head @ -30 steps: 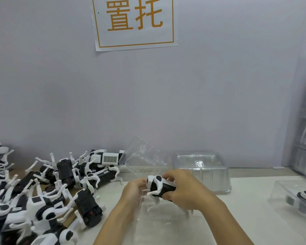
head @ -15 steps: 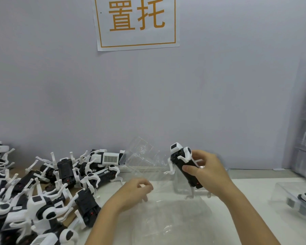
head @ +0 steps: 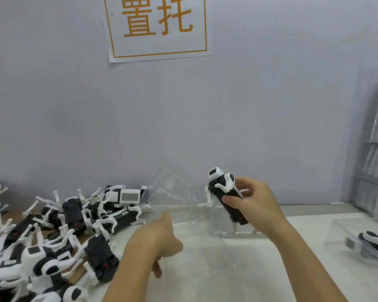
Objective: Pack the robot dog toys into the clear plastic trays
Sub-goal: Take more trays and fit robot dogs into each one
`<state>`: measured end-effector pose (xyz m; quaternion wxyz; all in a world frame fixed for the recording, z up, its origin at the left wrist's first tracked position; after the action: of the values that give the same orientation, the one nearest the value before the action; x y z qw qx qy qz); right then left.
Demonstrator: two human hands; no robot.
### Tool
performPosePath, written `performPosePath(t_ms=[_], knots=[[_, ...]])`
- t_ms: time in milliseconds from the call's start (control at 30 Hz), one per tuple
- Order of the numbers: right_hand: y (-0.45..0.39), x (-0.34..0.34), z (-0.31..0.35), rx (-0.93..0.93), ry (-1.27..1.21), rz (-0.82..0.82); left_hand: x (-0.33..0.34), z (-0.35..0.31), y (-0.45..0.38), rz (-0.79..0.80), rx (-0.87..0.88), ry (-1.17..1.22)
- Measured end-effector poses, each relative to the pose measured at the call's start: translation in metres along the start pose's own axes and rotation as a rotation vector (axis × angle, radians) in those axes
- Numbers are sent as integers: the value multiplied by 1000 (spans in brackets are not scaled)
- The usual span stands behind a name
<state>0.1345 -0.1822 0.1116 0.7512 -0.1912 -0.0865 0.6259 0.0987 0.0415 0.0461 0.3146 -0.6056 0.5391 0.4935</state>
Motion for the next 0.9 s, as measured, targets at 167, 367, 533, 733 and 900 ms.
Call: performPosePath(t_ms=[167,367,533,733,900], knots=[[1,0,2,0,28,11,-23,15,-8,-214,-49,-133],[3,8,1,-7,131,81,-11,6,-23,-275,163,185],[5,16,3,-60,227,131,11,9,-27,-75,46,270],[13,42,1,-141,333,245,22,1,-18,93,56,341],[24,62,-16,-190,499,324,24,2,-18,119,57,350]])
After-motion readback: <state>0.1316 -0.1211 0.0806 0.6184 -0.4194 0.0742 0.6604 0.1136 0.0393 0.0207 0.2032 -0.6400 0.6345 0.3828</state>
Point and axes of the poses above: each hand's wrist, its own y-axis away from the middle knuckle, its own x-axis out of the palm, z = x × y, the point moved 9 cm from there along -y, towards the middle knuckle, and after that the axes turned 11 degrees about -z, right-handed, at the moved point
